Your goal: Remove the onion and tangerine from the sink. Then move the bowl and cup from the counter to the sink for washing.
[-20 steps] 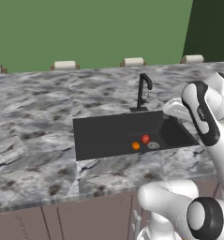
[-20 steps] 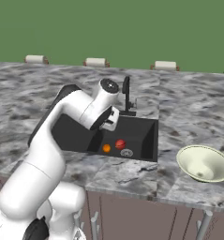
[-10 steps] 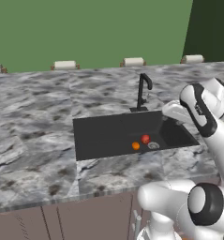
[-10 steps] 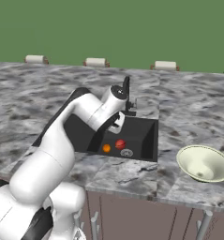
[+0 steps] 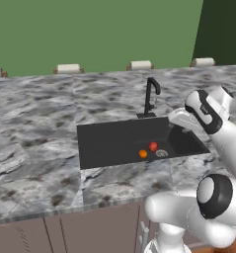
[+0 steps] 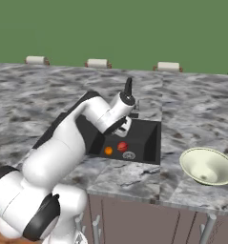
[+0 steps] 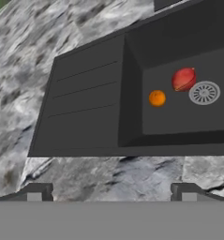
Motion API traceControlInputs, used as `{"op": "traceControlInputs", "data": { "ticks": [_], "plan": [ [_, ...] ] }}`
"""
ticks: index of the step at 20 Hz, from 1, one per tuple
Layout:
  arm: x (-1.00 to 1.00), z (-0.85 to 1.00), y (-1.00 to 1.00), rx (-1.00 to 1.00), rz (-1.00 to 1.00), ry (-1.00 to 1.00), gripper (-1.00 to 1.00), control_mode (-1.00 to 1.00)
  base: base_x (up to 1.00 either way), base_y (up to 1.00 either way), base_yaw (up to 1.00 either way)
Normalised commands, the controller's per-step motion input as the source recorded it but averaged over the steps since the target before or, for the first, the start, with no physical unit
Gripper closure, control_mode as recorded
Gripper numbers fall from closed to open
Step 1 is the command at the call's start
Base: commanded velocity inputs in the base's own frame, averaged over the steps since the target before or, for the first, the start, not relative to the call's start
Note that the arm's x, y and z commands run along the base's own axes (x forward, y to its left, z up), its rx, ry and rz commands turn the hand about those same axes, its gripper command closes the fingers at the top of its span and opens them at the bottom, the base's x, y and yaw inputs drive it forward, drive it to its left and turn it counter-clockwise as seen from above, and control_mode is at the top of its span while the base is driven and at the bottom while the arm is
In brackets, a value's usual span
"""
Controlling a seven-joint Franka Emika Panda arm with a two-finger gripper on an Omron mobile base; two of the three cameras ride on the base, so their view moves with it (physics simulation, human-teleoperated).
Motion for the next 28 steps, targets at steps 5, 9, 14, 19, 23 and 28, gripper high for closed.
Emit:
{"op": "traceControlInputs", "data": {
  "ticks": [5,9,14,19,23,28],
  "plan": [
    [0.36,-0.26,-0.09,0.02,0.00,0.06,-1.00,-1.00,0.00,0.00,0.00],
    [0.38,-0.25,-0.07,0.00,0.00,0.06,-1.00,-1.00,0.00,0.00,0.00],
    [0.36,-0.25,-0.09,0.00,0.00,0.02,-1.00,-1.00,0.00,0.00,0.00],
    [0.33,-0.28,-0.07,0.00,0.00,0.00,-1.00,-1.00,0.00,0.00,0.00],
    [0.31,-0.30,-0.05,0.00,0.00,0.00,-1.00,-1.00,0.00,0.00,0.00],
    [0.29,-0.30,-0.03,0.00,0.00,0.01,-1.00,-1.00,0.00,0.00,0.00]
  ]
}}
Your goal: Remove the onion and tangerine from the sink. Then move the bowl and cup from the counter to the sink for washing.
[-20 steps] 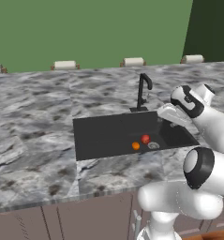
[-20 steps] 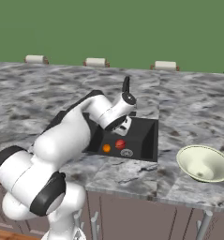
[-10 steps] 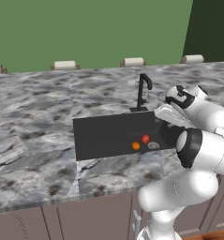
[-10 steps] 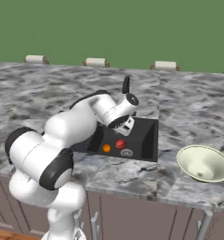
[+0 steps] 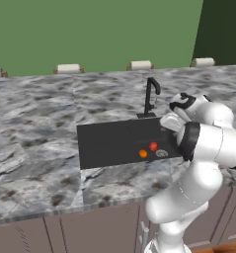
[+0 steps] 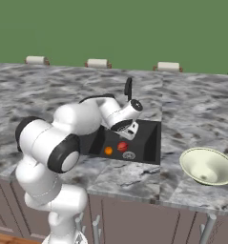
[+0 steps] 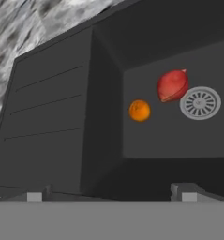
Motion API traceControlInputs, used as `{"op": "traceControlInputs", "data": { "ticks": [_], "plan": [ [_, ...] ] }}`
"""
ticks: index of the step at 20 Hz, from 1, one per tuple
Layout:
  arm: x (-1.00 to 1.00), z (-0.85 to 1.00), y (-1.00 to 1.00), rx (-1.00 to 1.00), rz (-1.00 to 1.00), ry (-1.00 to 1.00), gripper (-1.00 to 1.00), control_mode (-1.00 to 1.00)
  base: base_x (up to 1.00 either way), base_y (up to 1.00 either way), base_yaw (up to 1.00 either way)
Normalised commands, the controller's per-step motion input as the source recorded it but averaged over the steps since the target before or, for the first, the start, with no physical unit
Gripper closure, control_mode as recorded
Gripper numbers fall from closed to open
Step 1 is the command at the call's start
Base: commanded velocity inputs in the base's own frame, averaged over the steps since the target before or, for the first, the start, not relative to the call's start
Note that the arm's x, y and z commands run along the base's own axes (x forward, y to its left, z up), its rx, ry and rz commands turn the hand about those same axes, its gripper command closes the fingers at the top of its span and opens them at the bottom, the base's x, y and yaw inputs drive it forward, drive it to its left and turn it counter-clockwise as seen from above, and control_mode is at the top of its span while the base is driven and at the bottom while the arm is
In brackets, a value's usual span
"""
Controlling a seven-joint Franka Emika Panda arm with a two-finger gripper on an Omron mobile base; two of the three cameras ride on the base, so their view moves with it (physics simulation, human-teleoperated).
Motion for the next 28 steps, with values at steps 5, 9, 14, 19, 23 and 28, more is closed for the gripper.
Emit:
{"op": "traceControlInputs", "data": {
  "ticks": [5,9,14,19,23,28],
  "plan": [
    [0.32,-0.26,-0.03,0.00,-0.03,0.01,-1.00,-1.00,0.00,0.00,0.00],
    [0.34,-0.27,-0.01,0.00,-0.05,0.00,-1.00,-1.00,0.00,0.00,0.00],
    [0.33,-0.26,-0.06,0.00,-0.04,0.00,-1.00,-1.00,0.00,0.00,0.00],
    [0.33,-0.28,-0.08,-0.01,-0.03,0.01,-1.00,-1.00,0.00,0.00,0.00],
    [0.33,-0.28,-0.10,0.00,-0.01,0.00,-1.00,-1.00,0.00,0.00,0.00],
    [0.35,-0.29,-0.09,-0.01,-0.01,0.01,-1.00,-1.00,0.00,0.00,0.00]
  ]
}}
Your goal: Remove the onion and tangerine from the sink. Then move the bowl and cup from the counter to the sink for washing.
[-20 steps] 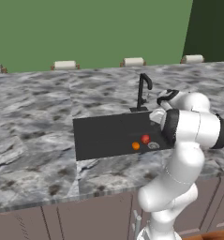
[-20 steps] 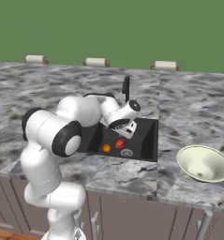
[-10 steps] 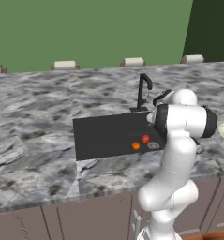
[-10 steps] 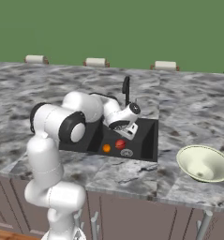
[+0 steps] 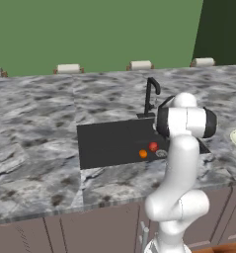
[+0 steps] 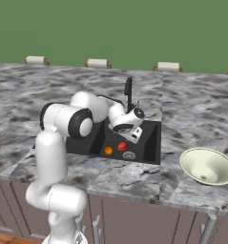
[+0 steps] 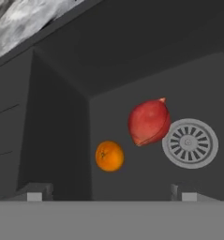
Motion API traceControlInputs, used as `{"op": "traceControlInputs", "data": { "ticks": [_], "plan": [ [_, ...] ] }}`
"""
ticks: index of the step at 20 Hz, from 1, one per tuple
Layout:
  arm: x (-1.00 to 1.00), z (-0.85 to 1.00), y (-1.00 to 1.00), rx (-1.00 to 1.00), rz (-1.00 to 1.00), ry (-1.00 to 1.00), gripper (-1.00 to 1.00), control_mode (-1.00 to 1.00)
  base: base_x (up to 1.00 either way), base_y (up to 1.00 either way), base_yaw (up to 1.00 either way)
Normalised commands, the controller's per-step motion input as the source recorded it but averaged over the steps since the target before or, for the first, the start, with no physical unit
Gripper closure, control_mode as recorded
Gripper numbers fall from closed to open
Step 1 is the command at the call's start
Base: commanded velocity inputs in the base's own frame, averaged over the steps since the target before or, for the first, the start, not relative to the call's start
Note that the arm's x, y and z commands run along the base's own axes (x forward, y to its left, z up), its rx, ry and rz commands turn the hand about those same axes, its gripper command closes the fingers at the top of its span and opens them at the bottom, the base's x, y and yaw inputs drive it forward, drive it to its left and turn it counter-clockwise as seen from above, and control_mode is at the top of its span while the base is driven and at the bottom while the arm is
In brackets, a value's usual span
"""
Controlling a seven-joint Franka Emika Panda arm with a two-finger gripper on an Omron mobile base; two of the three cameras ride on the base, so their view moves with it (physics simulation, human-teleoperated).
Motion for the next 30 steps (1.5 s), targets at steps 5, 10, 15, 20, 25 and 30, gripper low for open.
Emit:
{"op": "traceControlInputs", "data": {
  "ticks": [5,10,15,20,25,30],
  "plan": [
    [0.35,-0.27,-0.09,-0.02,-0.01,0.01,-1.00,-1.00,0.00,0.00,0.00],
    [0.36,-0.27,-0.10,-0.01,0.00,0.04,-1.00,-1.00,0.00,0.00,0.00],
    [0.37,-0.28,-0.09,-0.01,0.00,0.05,-1.00,-1.00,0.00,0.00,0.00],
    [0.38,-0.26,-0.07,-0.02,0.00,0.05,-1.00,-1.00,0.00,0.00,0.00],
    [0.23,-0.28,-0.02,0.00,-0.01,0.09,-1.00,-1.00,0.00,0.00,0.00],
    [0.19,-0.28,0.00,0.00,-0.05,0.10,-1.00,-1.00,0.00,0.00,0.00]
  ]
}}
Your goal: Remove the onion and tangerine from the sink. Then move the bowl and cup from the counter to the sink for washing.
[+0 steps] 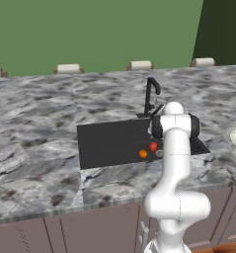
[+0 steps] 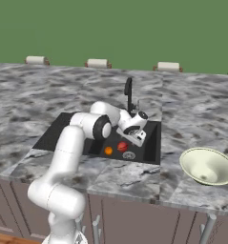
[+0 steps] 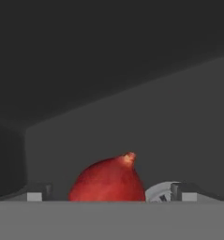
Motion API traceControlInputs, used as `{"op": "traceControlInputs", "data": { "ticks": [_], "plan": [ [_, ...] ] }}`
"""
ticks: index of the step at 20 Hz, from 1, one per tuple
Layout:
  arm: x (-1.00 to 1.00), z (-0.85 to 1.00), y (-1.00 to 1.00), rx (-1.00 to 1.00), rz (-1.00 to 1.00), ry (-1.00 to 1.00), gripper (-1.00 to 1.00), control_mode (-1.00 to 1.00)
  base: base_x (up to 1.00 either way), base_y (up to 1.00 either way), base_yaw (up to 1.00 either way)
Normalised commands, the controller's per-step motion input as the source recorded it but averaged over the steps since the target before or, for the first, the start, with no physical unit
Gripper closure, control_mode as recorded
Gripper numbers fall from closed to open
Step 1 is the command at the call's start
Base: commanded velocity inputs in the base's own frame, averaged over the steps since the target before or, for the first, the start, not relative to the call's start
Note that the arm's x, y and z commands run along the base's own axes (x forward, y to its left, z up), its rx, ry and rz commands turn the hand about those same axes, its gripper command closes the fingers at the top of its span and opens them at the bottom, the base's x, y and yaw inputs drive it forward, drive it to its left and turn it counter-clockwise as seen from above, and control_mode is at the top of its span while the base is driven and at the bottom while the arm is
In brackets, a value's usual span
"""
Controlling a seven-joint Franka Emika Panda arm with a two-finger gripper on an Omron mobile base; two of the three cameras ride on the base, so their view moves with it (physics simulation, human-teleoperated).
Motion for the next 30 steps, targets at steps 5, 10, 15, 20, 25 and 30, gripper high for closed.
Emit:
{"op": "traceControlInputs", "data": {
  "ticks": [5,10,15,20,25,30],
  "plan": [
    [0.18,-0.28,0.01,0.00,-0.03,0.08,-1.00,-1.00,0.00,0.00,0.00],
    [0.08,-0.27,0.03,0.00,-0.03,0.08,-1.00,-1.00,0.00,0.00,0.00],
    [0.02,-0.24,0.03,0.00,-0.03,0.03,-1.00,-1.00,0.00,0.00,0.00],
    [0.04,-0.16,0.08,0.00,-0.03,0.00,-1.00,-1.00,0.00,0.00,0.00],
    [0.00,-0.02,0.06,0.00,-0.04,-0.01,-1.00,-1.00,0.00,0.00,0.00],
    [-0.04,0.00,0.05,0.00,-0.06,-0.01,-1.00,-1.00,0.00,0.00,0.00]
  ]
}}
